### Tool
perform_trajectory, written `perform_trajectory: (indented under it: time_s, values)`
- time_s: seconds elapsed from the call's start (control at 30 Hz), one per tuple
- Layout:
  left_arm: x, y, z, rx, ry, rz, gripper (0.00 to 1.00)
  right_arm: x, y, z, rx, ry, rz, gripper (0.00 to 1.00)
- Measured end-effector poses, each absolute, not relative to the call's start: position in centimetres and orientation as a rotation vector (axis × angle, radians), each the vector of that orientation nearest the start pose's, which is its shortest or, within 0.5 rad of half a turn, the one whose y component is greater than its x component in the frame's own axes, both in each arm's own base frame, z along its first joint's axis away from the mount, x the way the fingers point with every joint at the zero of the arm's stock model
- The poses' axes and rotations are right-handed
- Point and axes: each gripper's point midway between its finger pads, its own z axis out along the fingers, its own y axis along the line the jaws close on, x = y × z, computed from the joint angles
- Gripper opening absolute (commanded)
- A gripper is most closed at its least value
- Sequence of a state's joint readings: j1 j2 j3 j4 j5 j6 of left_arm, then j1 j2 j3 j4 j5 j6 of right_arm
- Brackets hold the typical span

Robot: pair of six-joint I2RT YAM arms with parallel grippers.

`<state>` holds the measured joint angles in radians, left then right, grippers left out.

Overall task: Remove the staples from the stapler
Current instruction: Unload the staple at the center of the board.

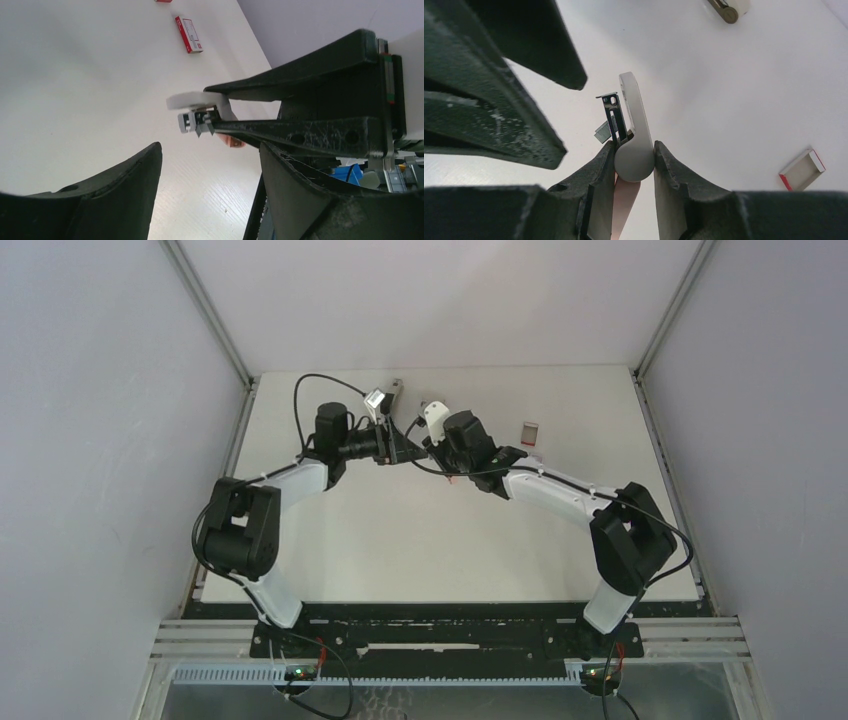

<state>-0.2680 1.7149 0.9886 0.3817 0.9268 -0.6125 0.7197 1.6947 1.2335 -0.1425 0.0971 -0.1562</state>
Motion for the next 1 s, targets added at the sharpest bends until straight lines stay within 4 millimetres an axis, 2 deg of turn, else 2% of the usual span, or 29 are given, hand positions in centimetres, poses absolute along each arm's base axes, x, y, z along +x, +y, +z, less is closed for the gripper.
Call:
perform_trajectory:
  time_s: [0.27, 0.47, 0.9, 1.0]
  values:
    - [36.2, -26.3, 16.5, 0.319, 2.041, -1.474, 0.66, 38.4, 28.9, 14.6, -0.846, 2.007, 0.201, 0.17]
    - [35.7, -27.2, 15.5, 0.309, 2.074, -1.521, 0.61, 38.2, 29.1, 14.5, -0.855, 2.005, 0.221, 0.17]
    - [35.7, -27.8, 15.6, 0.285, 2.070, -1.559, 0.48, 37.5, 30.1, 14.5, -0.888, 1.999, 0.278, 0.17]
    - [35.7, -27.8, 15.5, 0.284, 2.072, -1.560, 0.41, 37.4, 30.2, 14.5, -0.893, 1.997, 0.286, 0.17]
